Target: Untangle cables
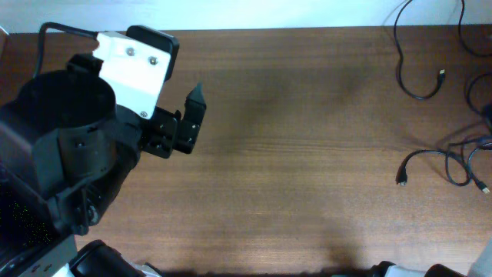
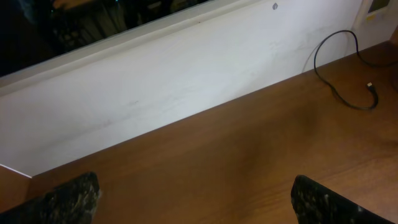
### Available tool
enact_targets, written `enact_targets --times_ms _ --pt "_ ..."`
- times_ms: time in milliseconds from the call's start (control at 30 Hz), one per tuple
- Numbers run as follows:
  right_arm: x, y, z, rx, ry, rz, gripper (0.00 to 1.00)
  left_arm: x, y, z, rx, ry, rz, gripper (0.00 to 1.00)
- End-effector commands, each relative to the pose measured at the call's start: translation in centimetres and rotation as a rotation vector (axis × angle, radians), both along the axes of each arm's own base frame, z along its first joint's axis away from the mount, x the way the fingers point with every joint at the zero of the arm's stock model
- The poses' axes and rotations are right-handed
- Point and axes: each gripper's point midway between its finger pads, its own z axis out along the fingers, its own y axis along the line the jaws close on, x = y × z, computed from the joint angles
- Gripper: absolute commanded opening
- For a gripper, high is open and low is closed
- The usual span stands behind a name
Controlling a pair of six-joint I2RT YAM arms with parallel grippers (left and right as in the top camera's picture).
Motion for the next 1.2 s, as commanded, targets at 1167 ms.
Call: enact_targets --times_ms 1167 --pt "-2.6 -0.8 -32.8 -0.03 0.172 -0.086 0.04 0.4 -0.5 -0.7 0.003 0.029 -0.007 0.99"
